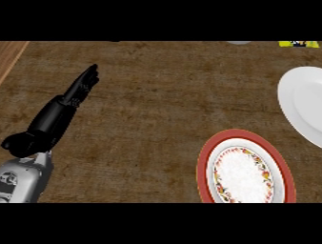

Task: Pick the tomato from the plate and place it in the plate

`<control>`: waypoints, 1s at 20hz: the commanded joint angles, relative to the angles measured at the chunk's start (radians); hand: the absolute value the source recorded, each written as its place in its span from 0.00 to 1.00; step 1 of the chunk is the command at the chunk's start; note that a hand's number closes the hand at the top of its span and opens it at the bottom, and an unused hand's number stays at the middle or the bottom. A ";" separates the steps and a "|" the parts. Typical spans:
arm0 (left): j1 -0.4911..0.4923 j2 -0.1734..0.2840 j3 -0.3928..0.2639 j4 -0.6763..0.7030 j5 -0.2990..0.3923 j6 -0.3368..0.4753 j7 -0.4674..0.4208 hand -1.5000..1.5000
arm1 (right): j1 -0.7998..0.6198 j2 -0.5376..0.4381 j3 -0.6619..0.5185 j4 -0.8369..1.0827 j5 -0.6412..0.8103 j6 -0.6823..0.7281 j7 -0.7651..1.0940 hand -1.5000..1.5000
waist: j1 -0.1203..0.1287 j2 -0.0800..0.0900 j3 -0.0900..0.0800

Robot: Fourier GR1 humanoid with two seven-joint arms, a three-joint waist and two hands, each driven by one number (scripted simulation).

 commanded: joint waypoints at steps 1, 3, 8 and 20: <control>-0.007 0.016 0.030 0.011 0.013 -0.004 -0.001 0.50 | -0.024 0.037 -0.010 -0.002 -0.004 -0.303 0.175 0.00 | -0.015 -0.005 -0.001; 0.008 0.014 0.013 0.018 -0.001 -0.007 -0.007 0.50 | -0.066 0.060 -0.007 0.007 0.000 -0.307 0.169 0.00 | -0.012 -0.008 -0.004; 0.026 0.014 0.016 0.002 0.008 -0.009 0.008 0.50 | -0.089 0.117 0.039 0.022 0.047 -0.311 0.221 0.00 | -0.031 -0.023 -0.006; 0.041 0.033 0.059 -0.007 0.018 -0.004 0.002 0.50 | -0.110 0.232 0.099 0.023 0.103 -0.315 0.320 0.00 | -0.065 -0.029 -0.008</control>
